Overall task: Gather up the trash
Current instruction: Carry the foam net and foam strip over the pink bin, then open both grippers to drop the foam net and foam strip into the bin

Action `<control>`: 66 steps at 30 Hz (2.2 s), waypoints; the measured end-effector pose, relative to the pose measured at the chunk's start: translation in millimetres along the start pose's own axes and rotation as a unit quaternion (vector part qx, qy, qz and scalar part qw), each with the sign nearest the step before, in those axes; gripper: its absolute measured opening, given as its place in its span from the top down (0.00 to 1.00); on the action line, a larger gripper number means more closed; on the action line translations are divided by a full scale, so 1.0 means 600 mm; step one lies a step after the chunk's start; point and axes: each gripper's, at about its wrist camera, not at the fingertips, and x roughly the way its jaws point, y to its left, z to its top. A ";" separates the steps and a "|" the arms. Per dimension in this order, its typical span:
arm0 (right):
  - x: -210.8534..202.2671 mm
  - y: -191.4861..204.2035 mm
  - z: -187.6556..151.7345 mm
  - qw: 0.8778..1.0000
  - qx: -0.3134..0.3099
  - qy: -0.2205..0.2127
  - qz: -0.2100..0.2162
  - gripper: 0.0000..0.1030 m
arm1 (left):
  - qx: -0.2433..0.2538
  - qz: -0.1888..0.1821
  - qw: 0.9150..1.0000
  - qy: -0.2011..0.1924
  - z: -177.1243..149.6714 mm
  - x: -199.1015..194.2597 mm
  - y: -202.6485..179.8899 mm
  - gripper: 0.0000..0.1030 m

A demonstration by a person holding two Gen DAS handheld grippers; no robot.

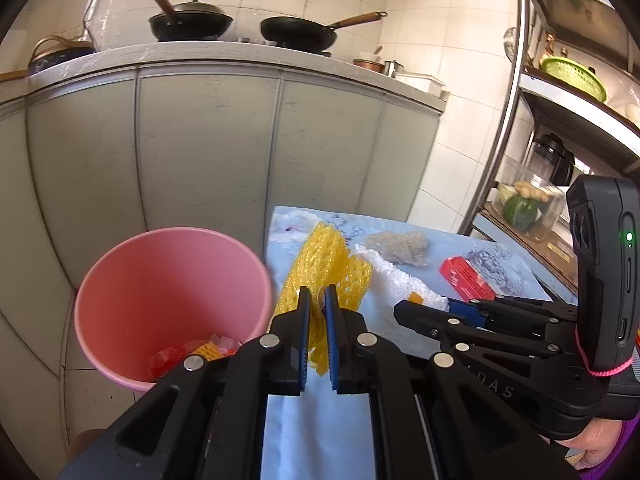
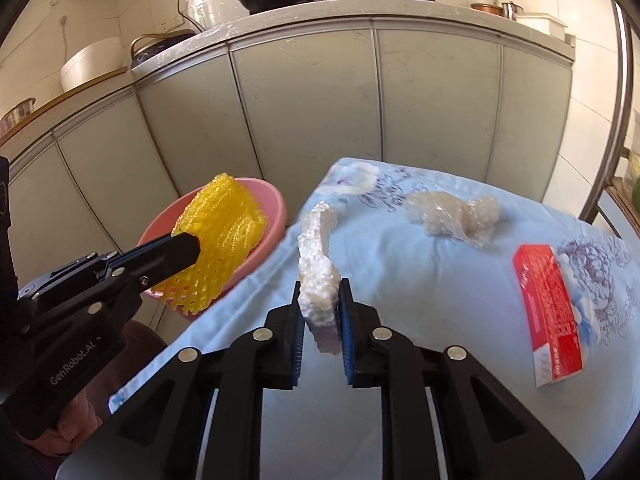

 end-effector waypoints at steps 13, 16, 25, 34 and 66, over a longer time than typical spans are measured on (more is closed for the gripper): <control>0.043 0.077 0.042 0.999 -0.031 0.000 0.031 0.84 | -0.051 0.062 0.997 -0.023 0.006 -0.017 0.095 0.93; 0.057 0.090 0.049 0.999 -0.032 0.005 0.036 0.84 | -0.057 0.076 0.995 -0.026 0.006 -0.017 0.112 0.93; 0.101 0.110 0.070 0.998 -0.030 0.019 0.047 0.84 | -0.074 0.114 0.990 -0.023 0.009 0.006 0.162 0.93; 0.138 0.132 0.079 0.997 -0.043 0.032 0.048 0.84 | -0.090 0.142 0.986 -0.004 0.004 0.041 0.207 0.93; 0.245 0.151 0.079 0.993 -0.030 0.098 0.057 0.82 | -0.106 0.184 0.976 0.058 -0.017 0.117 0.239 0.67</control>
